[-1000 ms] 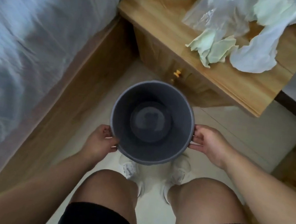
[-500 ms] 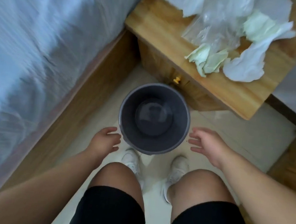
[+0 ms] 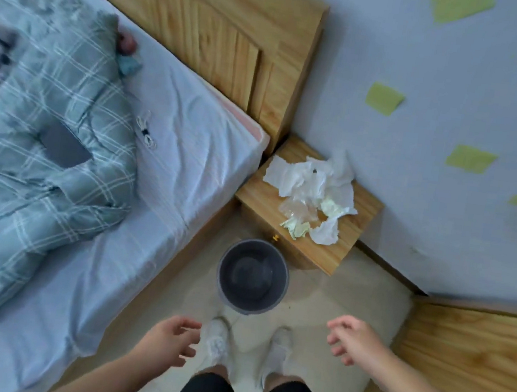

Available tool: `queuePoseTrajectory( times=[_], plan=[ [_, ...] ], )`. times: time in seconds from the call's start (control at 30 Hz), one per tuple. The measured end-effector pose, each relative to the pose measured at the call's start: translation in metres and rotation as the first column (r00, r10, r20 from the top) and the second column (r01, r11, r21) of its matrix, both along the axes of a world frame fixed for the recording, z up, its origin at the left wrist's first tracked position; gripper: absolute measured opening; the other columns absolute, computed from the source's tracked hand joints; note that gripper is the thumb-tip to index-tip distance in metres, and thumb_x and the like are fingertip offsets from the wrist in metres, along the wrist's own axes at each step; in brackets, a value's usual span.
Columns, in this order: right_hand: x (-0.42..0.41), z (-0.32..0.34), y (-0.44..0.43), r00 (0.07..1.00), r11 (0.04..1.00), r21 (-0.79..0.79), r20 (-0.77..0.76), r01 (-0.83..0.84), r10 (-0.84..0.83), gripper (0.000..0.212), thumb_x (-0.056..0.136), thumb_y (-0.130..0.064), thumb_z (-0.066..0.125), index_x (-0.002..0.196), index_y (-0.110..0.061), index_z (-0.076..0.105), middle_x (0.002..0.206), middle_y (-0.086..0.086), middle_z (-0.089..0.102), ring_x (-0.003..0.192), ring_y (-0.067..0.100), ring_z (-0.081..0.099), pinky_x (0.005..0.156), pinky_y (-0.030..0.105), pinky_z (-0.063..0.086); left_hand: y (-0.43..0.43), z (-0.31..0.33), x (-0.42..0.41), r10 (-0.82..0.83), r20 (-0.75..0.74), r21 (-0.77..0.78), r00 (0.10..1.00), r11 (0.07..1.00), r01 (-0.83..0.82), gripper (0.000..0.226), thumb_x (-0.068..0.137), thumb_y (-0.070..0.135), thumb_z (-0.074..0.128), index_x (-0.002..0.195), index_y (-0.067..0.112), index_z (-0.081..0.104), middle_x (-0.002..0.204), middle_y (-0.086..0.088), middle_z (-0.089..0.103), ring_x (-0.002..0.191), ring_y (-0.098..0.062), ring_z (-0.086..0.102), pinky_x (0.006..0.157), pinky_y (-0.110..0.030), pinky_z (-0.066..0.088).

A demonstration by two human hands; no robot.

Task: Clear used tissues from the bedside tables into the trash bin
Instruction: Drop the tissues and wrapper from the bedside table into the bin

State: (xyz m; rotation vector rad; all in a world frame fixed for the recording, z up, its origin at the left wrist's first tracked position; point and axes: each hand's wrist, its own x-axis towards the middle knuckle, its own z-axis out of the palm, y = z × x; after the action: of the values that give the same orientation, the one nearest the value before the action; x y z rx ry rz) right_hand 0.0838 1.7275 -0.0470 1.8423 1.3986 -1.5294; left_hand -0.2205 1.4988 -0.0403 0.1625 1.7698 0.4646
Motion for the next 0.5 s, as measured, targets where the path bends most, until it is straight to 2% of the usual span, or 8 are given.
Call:
queuePoseTrajectory(
  times=[0.1,0.27,0.37,0.5],
  plan=[
    [0.006,0.023,-0.002,1.000,0.999,0.044,-0.002,-0.008,0.008,0.015,0.101,-0.011,0.054,0.102,-0.016,0.069,0.090,0.011,0.074,0.067,0.021,0.064,0.050,0.029,0.045,-0.012,0.025,-0.014,0.039,-0.019,-0.010,0.999,0.999,-0.039,0.014,0.102,0.012,0.063,0.112,0.013,0.072,0.107,-0.019,0.077,0.072,-0.021,0.070,0.063,-0.031,0.054],
    [0.017,0.034,0.009,1.000,0.997,0.074,-0.021,0.018,-0.017,0.016,0.102,-0.013,0.053,0.103,-0.020,0.068,0.094,0.012,0.075,0.069,0.021,0.066,0.053,0.029,0.049,-0.011,0.031,-0.030,0.159,-0.067,-0.004,0.985,0.987,-0.160,0.016,0.107,0.015,0.057,0.113,0.009,0.071,0.102,-0.017,0.076,0.068,-0.024,0.069,0.061,-0.032,0.053],
    [0.025,0.032,0.031,0.999,0.996,0.068,-0.013,-0.051,0.052,0.017,0.102,-0.015,0.053,0.103,-0.021,0.069,0.091,0.009,0.075,0.067,0.019,0.064,0.051,0.028,0.046,0.002,0.028,-0.026,0.246,-0.079,-0.001,0.966,0.969,-0.247,0.022,0.108,0.027,0.058,0.112,0.011,0.073,0.102,-0.015,0.078,0.067,-0.023,0.073,0.061,-0.033,0.057],
    [0.028,0.024,0.081,0.982,0.977,0.099,0.002,-0.189,0.189,0.016,0.101,-0.020,0.053,0.102,-0.025,0.069,0.092,0.004,0.075,0.069,0.016,0.065,0.058,0.028,0.049,0.034,0.030,0.000,0.336,-0.070,0.005,0.939,0.942,-0.336,0.039,0.103,0.049,0.059,0.106,0.015,0.077,0.093,-0.008,0.082,0.071,-0.025,0.077,0.063,-0.035,0.063]
  ],
)
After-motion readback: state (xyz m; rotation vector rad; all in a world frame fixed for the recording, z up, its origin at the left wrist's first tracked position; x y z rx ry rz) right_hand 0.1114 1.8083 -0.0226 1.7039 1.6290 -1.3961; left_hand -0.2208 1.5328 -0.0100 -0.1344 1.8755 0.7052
